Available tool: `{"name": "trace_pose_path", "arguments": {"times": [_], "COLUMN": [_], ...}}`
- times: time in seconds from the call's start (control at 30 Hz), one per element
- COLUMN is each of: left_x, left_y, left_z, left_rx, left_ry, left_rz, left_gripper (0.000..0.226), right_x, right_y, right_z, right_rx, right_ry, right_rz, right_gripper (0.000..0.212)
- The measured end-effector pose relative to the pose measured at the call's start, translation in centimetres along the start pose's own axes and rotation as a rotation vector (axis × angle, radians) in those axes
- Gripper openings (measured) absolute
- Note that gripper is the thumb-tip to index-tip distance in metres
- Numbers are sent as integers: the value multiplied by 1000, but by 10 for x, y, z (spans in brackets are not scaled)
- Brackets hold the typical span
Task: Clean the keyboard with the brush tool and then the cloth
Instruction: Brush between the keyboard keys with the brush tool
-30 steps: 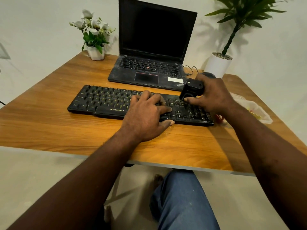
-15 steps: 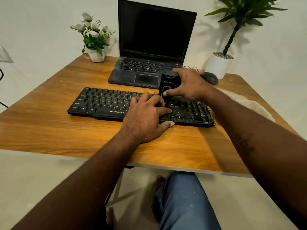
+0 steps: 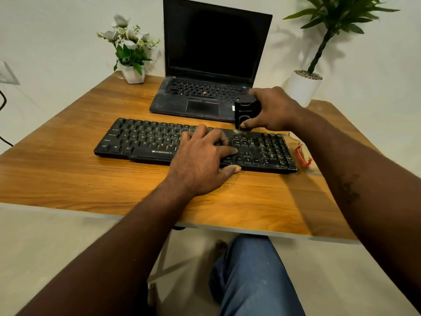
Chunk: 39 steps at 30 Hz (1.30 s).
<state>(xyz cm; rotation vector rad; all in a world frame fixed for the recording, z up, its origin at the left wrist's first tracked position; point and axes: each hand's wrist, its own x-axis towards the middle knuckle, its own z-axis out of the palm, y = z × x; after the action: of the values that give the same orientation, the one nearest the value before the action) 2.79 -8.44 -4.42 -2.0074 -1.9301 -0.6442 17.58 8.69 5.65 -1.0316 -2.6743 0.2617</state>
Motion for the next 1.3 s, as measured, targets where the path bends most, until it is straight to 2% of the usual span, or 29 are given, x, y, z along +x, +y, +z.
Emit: {"name": "trace_pose_path", "arguments": {"times": [0.07,0.13,0.2,0.3,0.37,0.5,0.67,0.8,1.1,1.17,1.23,1.3], "left_x": [0,0,0,0,-1,-1,-2,-2,-2,-2,-3,-2], "left_y": [0,0,0,1,1,1,1,0,2,2,3,3], "left_z": [0,1,1,0,0,0,0,-1,-1,-1,0,1], "left_rx": [0,7,4,-6,-2,12,8,9,-15,-12,-10,-9], "left_ry": [4,7,4,-4,3,19,71,71,108,111,108,98], "left_rz": [0,2,2,2,6,11,37,38,61,65,60,54], "left_gripper": [57,58,58,58,58,57,51,51,44,44,45,46], "right_x": [-2,-9,-14,-12,-13,-10,5,3,-9,-11,-13,-18], "right_y": [8,11,11,16,15,-12,-23,-30,-24,-14,1,12], "right_z": [-5,-5,-2,0,-1,4,6,1,-11,-13,-11,-12], "right_rx": [0,130,154,77,95,165,-118,-149,11,80,64,43], "right_ry": [23,-13,-35,85,106,-68,10,-117,-211,-163,-50,-20], "right_rz": [40,43,57,101,88,-37,-48,-106,-90,-31,42,86], "right_gripper": [58,57,60,65,62,51,57,48,49,55,63,63]}}
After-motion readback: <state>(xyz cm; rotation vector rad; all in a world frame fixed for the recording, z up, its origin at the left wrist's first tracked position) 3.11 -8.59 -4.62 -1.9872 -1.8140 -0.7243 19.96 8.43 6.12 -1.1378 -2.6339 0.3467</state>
